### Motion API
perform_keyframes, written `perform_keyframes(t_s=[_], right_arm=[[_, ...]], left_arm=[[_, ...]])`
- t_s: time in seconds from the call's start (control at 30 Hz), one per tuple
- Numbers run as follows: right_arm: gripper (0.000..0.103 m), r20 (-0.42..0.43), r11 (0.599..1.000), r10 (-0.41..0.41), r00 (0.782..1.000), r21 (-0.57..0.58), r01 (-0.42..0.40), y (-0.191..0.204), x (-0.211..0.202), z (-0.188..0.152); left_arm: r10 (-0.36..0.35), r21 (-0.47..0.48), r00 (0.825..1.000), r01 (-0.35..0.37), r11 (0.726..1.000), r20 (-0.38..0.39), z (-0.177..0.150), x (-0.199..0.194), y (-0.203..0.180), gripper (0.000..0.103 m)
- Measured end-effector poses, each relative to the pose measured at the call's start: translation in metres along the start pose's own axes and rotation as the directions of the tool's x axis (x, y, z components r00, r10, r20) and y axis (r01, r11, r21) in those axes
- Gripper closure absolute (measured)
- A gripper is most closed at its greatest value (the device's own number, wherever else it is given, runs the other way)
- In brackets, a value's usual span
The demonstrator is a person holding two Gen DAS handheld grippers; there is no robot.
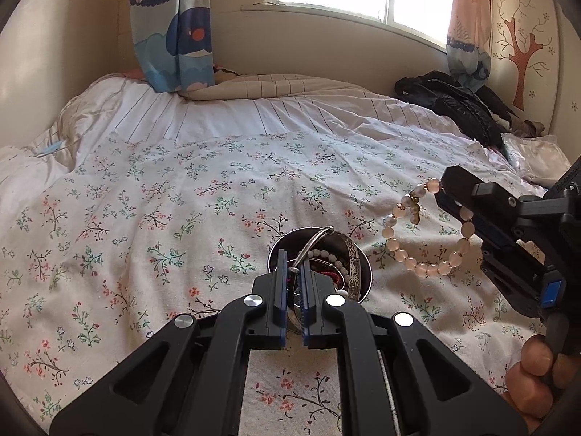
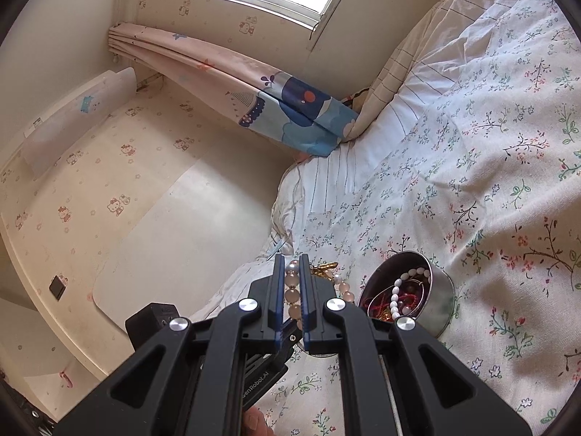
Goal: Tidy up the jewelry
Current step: 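Carry both bracelets over the silver tin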
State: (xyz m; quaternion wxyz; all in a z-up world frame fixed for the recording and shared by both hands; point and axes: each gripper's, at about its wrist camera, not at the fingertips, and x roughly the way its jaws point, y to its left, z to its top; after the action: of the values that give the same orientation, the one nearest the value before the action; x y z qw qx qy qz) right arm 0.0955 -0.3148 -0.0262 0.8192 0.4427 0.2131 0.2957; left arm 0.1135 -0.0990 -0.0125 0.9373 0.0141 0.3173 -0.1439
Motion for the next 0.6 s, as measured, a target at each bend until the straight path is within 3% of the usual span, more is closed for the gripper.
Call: perform_keyframes(t_s=[0.6], right_arm=[[0.094, -0.005, 0.999, -0.03, 1.0, 0.011, 0.03, -0.02, 0.022, 0.015]], left_arm=[[-0.039, -0.027, 0.998, 0.038, 0.999, -0.046, 0.007, 0.036, -0.005, 0.098]])
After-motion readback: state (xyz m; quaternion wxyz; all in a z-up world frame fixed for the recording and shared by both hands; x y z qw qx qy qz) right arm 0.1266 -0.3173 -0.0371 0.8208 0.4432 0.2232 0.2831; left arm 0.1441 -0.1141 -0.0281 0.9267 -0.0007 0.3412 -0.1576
